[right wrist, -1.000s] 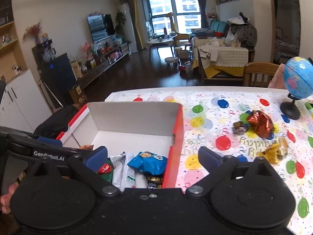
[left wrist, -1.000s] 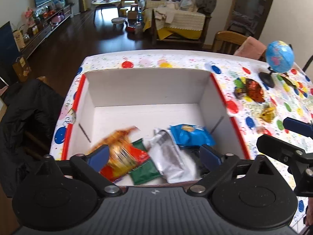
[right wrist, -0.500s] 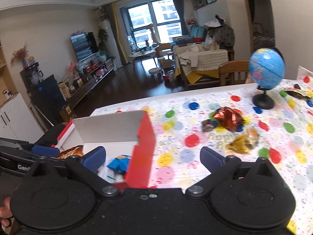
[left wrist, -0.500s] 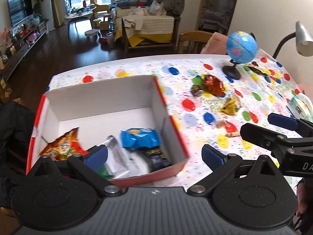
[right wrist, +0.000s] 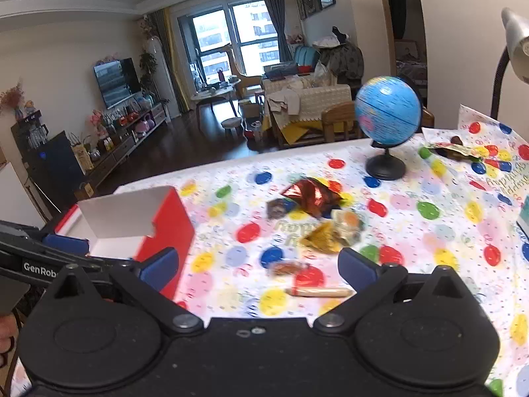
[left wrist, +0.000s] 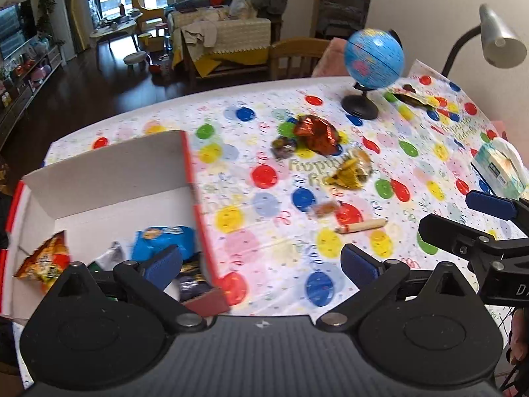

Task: Organize snacks
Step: 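Withdraw both tools from the box toward the remaining snacks, then grasp the clear wrapped candy with the left tool while the right tool grasps the wooden stick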

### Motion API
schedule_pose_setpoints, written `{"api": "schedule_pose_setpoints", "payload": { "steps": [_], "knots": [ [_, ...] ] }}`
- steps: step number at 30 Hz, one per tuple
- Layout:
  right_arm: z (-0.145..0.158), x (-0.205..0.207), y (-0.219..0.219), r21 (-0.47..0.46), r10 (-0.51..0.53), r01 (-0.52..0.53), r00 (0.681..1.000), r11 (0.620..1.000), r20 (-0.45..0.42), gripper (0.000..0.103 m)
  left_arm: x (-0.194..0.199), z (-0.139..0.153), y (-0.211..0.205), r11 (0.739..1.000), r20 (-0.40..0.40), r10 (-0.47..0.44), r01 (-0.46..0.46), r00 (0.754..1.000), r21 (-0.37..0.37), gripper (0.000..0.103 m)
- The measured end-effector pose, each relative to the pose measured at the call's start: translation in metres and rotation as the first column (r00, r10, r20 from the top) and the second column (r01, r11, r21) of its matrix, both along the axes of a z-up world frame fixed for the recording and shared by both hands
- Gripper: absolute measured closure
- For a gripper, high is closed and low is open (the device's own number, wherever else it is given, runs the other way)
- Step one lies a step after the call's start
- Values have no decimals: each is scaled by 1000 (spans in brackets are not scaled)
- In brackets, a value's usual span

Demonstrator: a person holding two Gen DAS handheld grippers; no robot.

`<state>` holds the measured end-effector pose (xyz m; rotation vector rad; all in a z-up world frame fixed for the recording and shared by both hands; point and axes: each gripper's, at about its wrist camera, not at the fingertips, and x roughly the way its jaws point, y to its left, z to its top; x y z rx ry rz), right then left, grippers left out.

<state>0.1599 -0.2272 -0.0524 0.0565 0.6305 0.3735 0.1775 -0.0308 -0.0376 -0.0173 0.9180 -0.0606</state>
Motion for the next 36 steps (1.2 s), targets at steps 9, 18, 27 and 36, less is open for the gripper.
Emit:
{"api": "schedule_pose_setpoints", "payload": {
  "steps": [9,18,27,36],
  "knots": [
    [-18,16,-37,-105,65,-65,998,992,-4,3,28,-23,-41,1000,-45,10,-9,999,9,0],
    [-46,49,-43,-208,205,-214,977,954,-63,13,65,-51,-62,999,-82,46,-45,996,20,0],
    [-76,84,-37,-237,337,-362,931,901,-140,31,108,-74,-77,999,-115,32,-29,993,25,0],
    [-100,108,-23,-245,435,-473,879,847,-195,51,139,-96,-90,998,-162,-46,51,986,31,1]
  ]
}}
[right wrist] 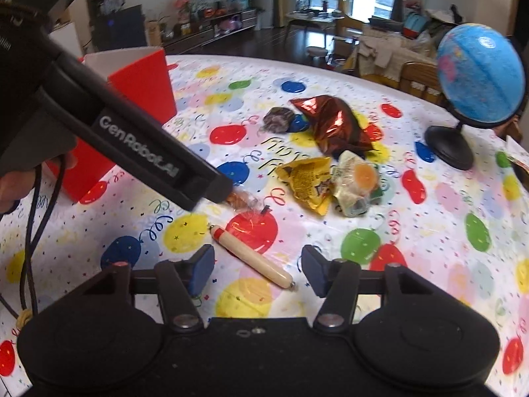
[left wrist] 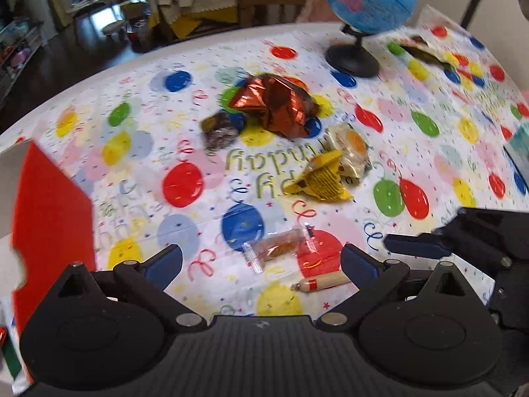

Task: Organize snacks
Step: 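Grasp the clear wrapped candy with the left tool while the right tool grasps the wooden stick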

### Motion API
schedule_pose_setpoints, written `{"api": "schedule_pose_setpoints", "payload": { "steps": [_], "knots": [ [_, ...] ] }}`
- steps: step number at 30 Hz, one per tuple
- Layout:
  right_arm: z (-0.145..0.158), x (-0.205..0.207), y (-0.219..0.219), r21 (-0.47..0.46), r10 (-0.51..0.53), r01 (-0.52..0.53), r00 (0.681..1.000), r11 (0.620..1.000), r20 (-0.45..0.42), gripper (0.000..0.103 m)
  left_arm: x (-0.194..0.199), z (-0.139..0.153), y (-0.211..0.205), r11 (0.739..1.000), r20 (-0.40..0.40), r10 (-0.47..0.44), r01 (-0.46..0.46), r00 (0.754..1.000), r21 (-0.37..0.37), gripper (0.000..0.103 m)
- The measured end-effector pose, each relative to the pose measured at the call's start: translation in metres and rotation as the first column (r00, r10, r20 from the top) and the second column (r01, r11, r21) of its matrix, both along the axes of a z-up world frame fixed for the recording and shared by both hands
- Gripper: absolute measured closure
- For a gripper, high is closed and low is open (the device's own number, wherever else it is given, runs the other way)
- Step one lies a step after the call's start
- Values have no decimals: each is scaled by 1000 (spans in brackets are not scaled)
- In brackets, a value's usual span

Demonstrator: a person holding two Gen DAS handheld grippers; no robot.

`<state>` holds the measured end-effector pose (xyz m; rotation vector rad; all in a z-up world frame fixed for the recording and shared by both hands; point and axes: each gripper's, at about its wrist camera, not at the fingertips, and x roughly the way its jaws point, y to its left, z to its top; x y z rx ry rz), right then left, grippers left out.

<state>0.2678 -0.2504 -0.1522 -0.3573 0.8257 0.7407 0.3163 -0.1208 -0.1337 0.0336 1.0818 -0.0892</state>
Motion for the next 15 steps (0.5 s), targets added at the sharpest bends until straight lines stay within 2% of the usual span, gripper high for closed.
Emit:
{"api": "schedule_pose_setpoints", "payload": {
  "steps": [5,9,11,12,14,15],
  "knots": [
    [-8,7,3,1,50,-50,998,999,-25,52,14,-15,-5,997,-58,-70,69,996,-15,1],
    [-14,9,7,-5,73,-73,997,997,-26,53,21,-22,-7,995,-75,-95,94,993,-15,1],
    [-16,9,9,-15,79,-79,997,997,-26,56,23,-25,-9,994,-82,-106,106,991,-13,3],
    [-18,8,10,-21,81,-82,996,996,-23,58,24,-27,-9,994,-85,-107,107,991,-10,6],
    [-19,5,11,-37,85,-85,996,996,-4,62,27,-31,-9,994,-98,-108,107,989,-12,20],
    [-20,5,12,-41,90,-90,996,995,3,64,28,-34,-9,994,-106,-107,106,989,-11,23]
  ]
}}
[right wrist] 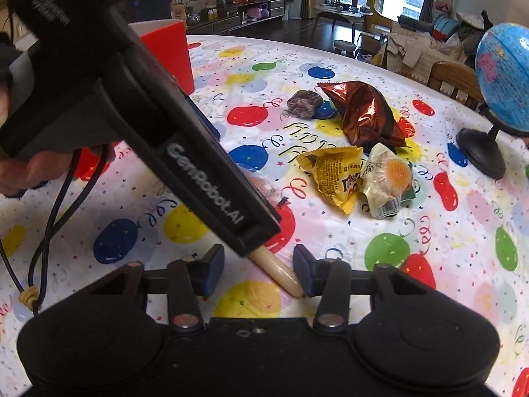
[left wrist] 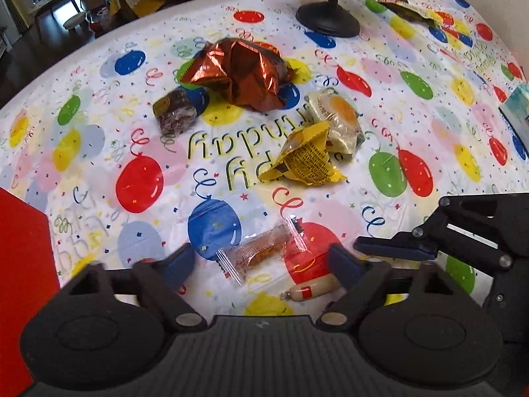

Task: Organize snacks
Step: 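Grasp the clear wrapped candy with the left tool while the right tool grasps the wooden stick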

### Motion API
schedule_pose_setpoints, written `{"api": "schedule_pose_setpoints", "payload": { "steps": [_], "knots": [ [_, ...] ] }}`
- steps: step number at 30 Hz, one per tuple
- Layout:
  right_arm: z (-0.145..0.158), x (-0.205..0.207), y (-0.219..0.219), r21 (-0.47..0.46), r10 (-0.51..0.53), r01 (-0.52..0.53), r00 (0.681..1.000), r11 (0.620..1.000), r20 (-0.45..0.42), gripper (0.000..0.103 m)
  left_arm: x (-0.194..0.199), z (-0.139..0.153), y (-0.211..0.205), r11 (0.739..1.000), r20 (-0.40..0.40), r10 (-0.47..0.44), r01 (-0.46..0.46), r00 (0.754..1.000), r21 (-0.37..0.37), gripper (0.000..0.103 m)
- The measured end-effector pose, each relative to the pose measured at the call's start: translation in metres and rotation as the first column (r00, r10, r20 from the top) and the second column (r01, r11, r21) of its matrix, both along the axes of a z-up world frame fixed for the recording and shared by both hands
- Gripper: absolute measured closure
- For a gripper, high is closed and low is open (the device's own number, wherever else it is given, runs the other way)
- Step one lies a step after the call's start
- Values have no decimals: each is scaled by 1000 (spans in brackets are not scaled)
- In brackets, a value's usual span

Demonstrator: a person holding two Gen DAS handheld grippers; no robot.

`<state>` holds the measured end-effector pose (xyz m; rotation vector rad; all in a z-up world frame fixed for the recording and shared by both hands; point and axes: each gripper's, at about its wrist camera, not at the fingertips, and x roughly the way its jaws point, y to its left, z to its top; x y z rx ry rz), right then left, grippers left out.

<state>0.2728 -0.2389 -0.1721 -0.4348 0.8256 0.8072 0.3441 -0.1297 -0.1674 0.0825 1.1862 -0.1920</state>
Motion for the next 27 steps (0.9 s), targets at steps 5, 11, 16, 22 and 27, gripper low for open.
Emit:
{"api": "schedule_pose_setpoints", "payload": {
  "steps": [5,11,16,22,27],
  "knots": [
    [1,-3,2,-6,-4,4,1000,1000,5,74,0,-2,0,1000,10,-1,1,1000,7,34],
    [3,-9,1,0,-40,40,999,999,-7,92,0,2,5,1000,33,29,-29,999,8,61],
    [4,-16,-5,10,-114,114,993,993,-20,94,-3,3,8,998,36,67,-67,997,14,70],
    [10,-22,-21,61,-225,229,972,972,-64,94,-11,5,16,992,30,120,-121,992,28,71],
    [20,-28,-33,107,-285,294,954,950,-92,94,-23,9,24,986,42,159,-161,986,40,71]
  ]
}}
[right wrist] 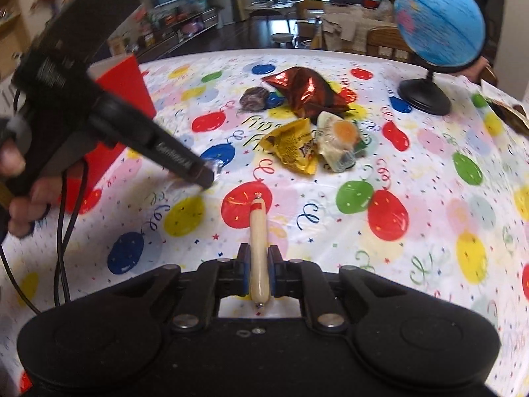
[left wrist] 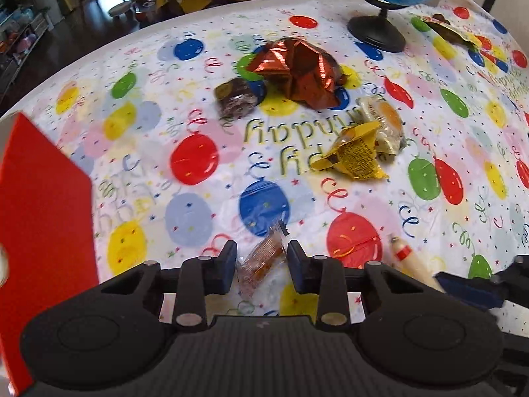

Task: Organize snacks
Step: 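Grasp the clear wrapped candy with the left tool while the right tool grasps the wooden stick, then carry the wrapped candy and wooden stick over the box with both tools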

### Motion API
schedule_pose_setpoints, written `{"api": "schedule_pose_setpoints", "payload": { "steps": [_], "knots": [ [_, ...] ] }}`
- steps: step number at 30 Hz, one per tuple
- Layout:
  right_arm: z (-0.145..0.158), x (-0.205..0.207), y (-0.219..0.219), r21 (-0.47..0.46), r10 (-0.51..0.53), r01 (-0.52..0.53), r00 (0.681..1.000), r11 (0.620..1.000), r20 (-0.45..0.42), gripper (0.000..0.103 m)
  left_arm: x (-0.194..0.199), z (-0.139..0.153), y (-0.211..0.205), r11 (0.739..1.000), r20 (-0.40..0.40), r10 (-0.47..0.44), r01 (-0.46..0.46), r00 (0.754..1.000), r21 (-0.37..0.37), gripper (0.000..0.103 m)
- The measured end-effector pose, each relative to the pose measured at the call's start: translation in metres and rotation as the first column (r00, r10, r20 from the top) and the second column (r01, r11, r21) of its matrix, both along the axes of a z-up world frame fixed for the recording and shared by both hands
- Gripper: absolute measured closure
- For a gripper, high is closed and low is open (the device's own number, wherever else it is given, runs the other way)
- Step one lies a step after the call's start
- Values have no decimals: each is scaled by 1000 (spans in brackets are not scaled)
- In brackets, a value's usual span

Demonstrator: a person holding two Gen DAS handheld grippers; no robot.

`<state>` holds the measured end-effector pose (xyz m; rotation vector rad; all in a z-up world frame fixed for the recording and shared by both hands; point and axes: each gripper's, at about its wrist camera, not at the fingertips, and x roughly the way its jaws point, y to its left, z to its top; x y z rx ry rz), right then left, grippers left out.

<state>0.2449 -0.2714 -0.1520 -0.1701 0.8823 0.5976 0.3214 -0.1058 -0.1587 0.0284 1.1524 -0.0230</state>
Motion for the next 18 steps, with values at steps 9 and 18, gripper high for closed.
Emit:
{"api": "schedule_pose_setpoints", "payload": {
  "steps": [9,18],
  "knots": [
    [26,-20,-1,48,-57,56,998,997,15,94,-32,26,9,998,55,25,-22,998,-56,71],
    [61,-41,11,94,-84,79,995,992,50,94,-70,69,23,995,116,26,-15,993,-96,71]
  ]
}}
